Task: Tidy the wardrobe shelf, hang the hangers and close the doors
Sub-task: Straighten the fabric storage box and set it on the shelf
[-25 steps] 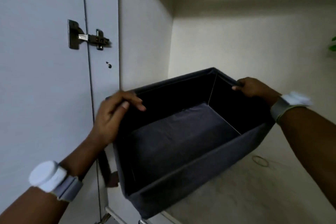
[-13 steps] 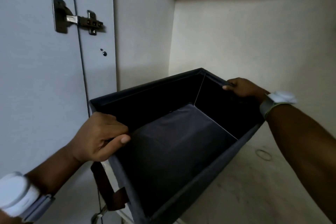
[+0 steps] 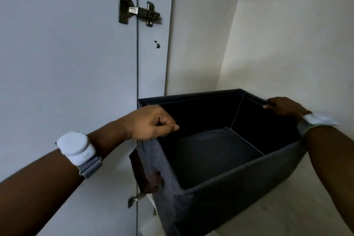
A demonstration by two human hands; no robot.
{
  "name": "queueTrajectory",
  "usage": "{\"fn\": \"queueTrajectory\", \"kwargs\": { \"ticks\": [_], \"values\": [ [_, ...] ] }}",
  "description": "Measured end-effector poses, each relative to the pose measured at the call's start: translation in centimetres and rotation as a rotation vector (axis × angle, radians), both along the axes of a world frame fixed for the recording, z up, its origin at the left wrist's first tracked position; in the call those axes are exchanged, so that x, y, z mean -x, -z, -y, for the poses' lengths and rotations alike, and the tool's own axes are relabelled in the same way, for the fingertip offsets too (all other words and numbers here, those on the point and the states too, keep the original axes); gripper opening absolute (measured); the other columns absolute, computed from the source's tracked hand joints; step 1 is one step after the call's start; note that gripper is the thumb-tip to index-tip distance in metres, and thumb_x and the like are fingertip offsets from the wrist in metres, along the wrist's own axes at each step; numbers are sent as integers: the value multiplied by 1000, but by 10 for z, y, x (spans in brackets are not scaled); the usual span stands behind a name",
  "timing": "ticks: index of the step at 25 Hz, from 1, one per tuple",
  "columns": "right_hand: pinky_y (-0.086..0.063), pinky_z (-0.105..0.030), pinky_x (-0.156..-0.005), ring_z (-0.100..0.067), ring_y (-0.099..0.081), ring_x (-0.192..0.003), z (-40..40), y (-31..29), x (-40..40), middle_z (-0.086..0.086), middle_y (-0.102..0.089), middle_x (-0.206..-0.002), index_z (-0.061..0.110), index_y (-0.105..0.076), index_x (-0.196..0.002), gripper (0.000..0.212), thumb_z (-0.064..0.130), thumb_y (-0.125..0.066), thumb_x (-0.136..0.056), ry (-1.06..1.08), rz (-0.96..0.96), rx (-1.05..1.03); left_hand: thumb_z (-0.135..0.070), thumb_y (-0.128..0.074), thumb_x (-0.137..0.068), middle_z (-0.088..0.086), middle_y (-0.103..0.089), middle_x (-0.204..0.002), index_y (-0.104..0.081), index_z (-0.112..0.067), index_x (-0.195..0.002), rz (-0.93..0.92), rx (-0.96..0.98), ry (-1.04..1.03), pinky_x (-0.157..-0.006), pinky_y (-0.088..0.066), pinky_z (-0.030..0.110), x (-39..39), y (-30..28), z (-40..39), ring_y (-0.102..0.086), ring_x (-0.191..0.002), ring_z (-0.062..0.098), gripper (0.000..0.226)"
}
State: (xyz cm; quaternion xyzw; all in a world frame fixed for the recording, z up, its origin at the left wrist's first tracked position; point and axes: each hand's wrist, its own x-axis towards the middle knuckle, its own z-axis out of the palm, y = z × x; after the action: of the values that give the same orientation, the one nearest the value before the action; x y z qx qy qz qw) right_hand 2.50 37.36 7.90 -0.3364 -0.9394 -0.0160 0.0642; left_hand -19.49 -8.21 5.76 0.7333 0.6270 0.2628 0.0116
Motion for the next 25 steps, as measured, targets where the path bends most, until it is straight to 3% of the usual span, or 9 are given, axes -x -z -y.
{"fn": "queueTrajectory", "kwargs": {
  "ticks": [6,11,18,20,22,23,24,25],
  "values": [
    [-49,-39,-81,-28,-60,-92,-13,-3,24,-14,-66,-104,17,-58,-93,27,41,-48,-101,-53,63,-109,-31,-49,-103,0,-47,-50,-45,-13,-55,28,-139,-63,-51,-35,22,-7,5,-5,-46,-44,16,51],
    [-51,-38,-75,-30,-63,-91,-24,-3,59,-15,-65,-101,10,-60,-99,34,42,-46,-101,-88,116,-221,-36,-44,-105,0,-47,-50,-45,-11,-56,35,-205,-95,-48,-38,36,-9,9,-14,-48,-43,18,55],
    [-43,-30,-65,-28,-66,-88,-32,-5,102,-11,-67,-103,12,-60,-108,39,44,-39,-102,-111,201,-434,-34,-42,-106,-2,-46,-52,-47,-13,-59,-34,-140,-131,-51,-40,38,-15,5,-29,-48,-44,16,51],
    [-48,-30,-67,-25,-69,-86,-31,-9,115,-7,-69,-101,12,-64,-106,39,42,-39,-103,-139,275,-537,-32,-42,-106,-2,-48,-52,-49,-13,-60,-39,-146,-133,-51,-40,40,-16,6,-31,-48,-44,16,50],
    [-54,-33,-58,-28,-70,-63,-32,-6,126,-11,-72,-77,5,-72,-79,22,22,-66,-92,-300,292,-765,-30,-42,-106,-1,-48,-52,-50,-13,-61,-75,-131,-130,-52,-41,41,-17,3,-33,-48,-45,16,48],
    [-53,-35,-48,-29,-64,-44,-34,-6,130,-15,-65,-56,1,-67,-56,23,4,-83,-73,-406,198,-816,-30,-41,-106,0,-48,-52,-50,-13,-61,-105,-112,-127,-53,-41,40,-18,2,-35,-47,-45,17,48],
    [-49,-35,-43,-27,-57,-33,-36,-7,135,-15,-57,-41,1,-58,-41,34,-9,-88,-55,-483,105,-870,-32,-39,-106,0,-48,-52,-49,-14,-62,-134,-92,-117,-54,-41,40,-18,0,-37,-47,-45,17,49],
    [-47,-33,-43,-25,-54,-31,-32,-10,138,-13,-54,-38,3,-54,-35,40,-14,-87,-51,-448,126,-804,-34,-37,-106,0,-48,-52,-48,-16,-62,-160,-77,-103,-54,-42,39,-18,-2,-38,-47,-45,17,49]
  ]
}}
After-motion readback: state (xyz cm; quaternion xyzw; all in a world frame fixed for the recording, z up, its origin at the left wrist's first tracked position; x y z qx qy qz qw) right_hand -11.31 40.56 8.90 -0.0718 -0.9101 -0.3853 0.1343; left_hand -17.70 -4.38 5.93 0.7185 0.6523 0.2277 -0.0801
